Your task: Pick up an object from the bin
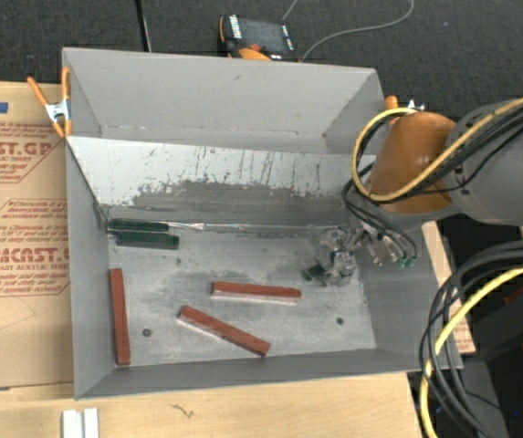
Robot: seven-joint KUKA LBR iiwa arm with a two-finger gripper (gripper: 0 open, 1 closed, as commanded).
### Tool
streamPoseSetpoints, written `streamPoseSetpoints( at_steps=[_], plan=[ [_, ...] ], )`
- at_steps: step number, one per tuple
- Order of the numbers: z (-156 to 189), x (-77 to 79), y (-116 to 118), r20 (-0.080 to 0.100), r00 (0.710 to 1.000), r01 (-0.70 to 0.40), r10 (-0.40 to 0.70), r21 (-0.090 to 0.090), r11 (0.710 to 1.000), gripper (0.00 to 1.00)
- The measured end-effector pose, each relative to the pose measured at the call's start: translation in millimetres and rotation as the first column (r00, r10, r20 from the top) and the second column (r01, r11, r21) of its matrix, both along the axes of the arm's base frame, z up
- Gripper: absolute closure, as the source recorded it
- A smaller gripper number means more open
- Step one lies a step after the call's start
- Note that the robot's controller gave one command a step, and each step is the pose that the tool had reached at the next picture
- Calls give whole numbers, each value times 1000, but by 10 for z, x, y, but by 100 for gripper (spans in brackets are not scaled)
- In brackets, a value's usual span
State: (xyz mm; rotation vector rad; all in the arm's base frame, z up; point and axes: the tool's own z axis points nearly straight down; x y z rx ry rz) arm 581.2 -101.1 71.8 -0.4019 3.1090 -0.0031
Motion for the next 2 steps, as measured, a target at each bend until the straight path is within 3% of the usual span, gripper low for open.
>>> streamPoseSetpoints(
  at_steps=[1, 2],
  plan=[
    [1608, -40, -166, 2, 958, -288, 288, -3, 958, 100],
    [1570, -52, -159, -3, 958, -288, 288, 1, 958, 0]
  ],
)
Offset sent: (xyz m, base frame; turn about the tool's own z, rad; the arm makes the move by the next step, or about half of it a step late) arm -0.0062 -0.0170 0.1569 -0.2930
